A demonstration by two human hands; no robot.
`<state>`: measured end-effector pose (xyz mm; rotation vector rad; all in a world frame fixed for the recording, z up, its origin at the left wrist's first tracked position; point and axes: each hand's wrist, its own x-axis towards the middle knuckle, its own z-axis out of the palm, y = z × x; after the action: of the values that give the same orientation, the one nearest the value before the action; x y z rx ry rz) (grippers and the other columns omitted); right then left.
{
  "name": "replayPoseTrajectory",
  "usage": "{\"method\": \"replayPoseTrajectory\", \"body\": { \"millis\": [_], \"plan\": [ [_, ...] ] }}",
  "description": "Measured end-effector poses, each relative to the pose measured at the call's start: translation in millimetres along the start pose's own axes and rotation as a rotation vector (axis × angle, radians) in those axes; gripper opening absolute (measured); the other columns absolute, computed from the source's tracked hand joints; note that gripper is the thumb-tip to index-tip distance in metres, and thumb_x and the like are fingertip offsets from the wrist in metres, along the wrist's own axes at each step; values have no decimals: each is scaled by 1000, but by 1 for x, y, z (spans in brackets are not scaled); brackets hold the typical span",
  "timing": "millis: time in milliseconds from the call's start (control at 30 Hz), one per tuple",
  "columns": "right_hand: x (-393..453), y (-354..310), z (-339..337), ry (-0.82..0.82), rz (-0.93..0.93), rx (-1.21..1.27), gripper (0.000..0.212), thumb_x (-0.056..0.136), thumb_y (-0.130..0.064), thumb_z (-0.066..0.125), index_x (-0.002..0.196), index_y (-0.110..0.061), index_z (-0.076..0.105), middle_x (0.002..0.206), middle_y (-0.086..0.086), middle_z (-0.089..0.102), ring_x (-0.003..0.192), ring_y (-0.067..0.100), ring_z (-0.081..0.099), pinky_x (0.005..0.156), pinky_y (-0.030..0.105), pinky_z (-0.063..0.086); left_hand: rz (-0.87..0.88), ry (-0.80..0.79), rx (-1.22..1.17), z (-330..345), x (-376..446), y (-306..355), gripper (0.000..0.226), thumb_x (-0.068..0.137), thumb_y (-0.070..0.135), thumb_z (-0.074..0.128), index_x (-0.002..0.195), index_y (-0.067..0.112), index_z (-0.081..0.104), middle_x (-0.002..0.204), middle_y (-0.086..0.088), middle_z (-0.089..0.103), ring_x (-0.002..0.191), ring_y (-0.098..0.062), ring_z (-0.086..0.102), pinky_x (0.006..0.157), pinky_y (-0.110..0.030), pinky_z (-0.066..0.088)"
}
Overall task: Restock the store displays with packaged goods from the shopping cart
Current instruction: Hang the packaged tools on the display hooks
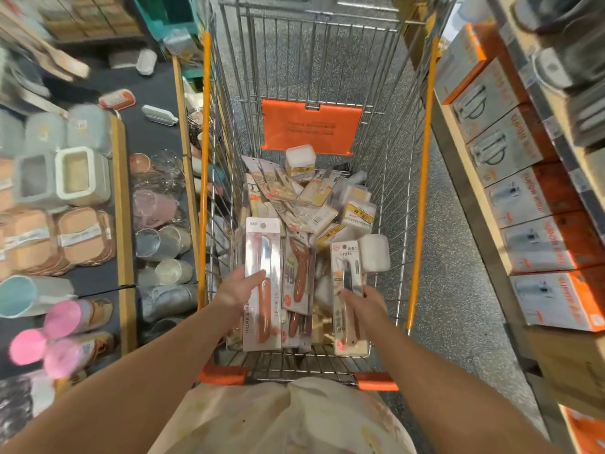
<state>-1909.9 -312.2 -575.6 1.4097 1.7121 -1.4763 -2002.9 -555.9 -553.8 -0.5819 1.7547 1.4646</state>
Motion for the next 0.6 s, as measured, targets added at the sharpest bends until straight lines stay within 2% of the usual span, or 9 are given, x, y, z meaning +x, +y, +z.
{"method": "replayPoseTrajectory", "body": {
  "millis": [67, 133, 200, 267, 300, 367, 400, 500, 600],
  "plan": [
    [-11, -12, -3, -19, -60, 38, 29, 91, -24, 70, 115, -9, 64, 86, 3, 70, 71, 15, 69, 61, 24, 55, 36, -8, -13, -2, 5, -4, 75, 83, 51, 67, 145, 14, 46, 140, -4, 54, 130, -27, 51, 113, -50, 37],
    [-26, -28, 0, -89, -102, 116, 16, 94, -18, 66, 104, -6, 65, 78, 6, 71, 61, 12, 70, 51, 20, 52, 53, -17, -52, -3, 9, -7, 67, 82, 49, 72, 137, 17, 54, 133, -4, 61, 124, -27, 57, 111, -52, 39],
    [-36, -40, 8, -199, -129, 179, 20, 94, -20, 66, 107, -5, 67, 89, 12, 75, 78, 19, 75, 67, 30, 60, 49, -57, -94, 4, 0, 2, 53, 80, 50, 75, 122, 19, 64, 119, -6, 69, 114, -27, 63, 107, -52, 43],
    [-46, -48, 20, -299, -163, 247, 23, 94, -20, 65, 111, -5, 67, 101, 16, 74, 93, 31, 72, 86, 44, 59, 28, -82, -156, 9, -4, 7, 25, 92, 39, 66, 110, 22, 67, 113, -4, 70, 109, -22, 64, 104, -44, 44],
    [-47, -51, 27, -328, -166, 273, 20, 95, -19, 64, 108, -5, 67, 100, 17, 73, 94, 33, 71, 90, 47, 57, 9, -116, -183, 11, -5, 7, 30, 92, 44, 66, 113, 23, 67, 118, -5, 68, 112, -22, 62, 104, -42, 43],
    [-52, -58, 43, -325, -197, 268, 12, 96, -20, 62, 99, -10, 68, 93, 12, 74, 87, 28, 70, 88, 43, 57, -2, -169, -245, 15, -10, 7, 59, 83, 59, 69, 127, 20, 64, 131, -12, 63, 121, -31, 59, 107, -49, 39],
    [-56, -62, 50, -304, -207, 231, 16, 97, -26, 60, 99, -12, 68, 94, 9, 74, 87, 24, 70, 86, 39, 57, 7, -203, -272, 16, -3, -1, 64, 82, 60, 69, 130, 18, 63, 132, -14, 63, 123, -34, 58, 107, -51, 39],
    [-56, -65, 68, -272, -180, 113, 45, 101, -50, 43, 123, -18, 64, 116, 7, 70, 107, 25, 66, 96, 41, 52, 44, -226, -199, 24, -19, 11, 66, 76, 63, 74, 130, 28, 62, 133, -4, 63, 125, -27, 57, 109, -51, 38],
    [-57, -67, 71, -294, -164, -2, 61, 103, -57, 23, 130, -19, 61, 120, 5, 64, 108, 20, 61, 90, 34, 50, 98, -180, -159, 24, -18, 7, 32, 89, 31, 72, 119, 21, 66, 115, -2, 72, 109, -22, 67, 92, -34, 51]
  ]
}}
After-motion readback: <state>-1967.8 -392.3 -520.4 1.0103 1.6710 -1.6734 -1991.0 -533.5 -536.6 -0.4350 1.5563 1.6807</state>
